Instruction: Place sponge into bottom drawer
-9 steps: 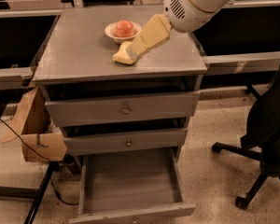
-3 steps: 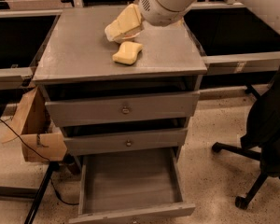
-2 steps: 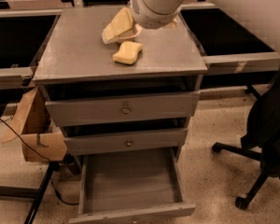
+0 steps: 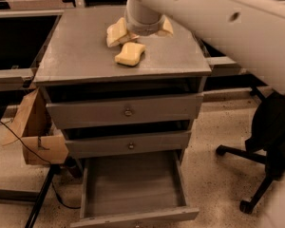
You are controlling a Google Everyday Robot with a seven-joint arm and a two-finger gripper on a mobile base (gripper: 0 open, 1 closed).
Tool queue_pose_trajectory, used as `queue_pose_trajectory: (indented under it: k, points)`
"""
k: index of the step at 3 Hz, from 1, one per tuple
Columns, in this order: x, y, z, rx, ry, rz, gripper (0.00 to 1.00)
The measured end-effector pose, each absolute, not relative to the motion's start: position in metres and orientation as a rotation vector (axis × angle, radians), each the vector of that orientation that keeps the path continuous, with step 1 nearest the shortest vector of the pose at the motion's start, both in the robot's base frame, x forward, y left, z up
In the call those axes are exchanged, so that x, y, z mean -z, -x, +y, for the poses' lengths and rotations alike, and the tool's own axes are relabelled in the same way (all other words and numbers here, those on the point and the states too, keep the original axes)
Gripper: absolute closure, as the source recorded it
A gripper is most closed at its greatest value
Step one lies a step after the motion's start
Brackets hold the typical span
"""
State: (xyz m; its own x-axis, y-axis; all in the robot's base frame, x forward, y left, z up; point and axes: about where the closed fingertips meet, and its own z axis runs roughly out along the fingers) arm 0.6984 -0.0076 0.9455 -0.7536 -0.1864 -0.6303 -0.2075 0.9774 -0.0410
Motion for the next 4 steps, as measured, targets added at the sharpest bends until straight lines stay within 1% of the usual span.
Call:
queue_pose_trajectory:
  k: [1, 2, 4]
  points:
    - [-0.920, -0.735, -0.012, -0.024, 0.163, 2.464, 0.00]
    - [-0.919, -0.735, -0.012, -0.025, 0.163, 2.464, 0.00]
    - [-0.903, -0.754, -0.002, -0.056, 0.143, 2.466, 0.00]
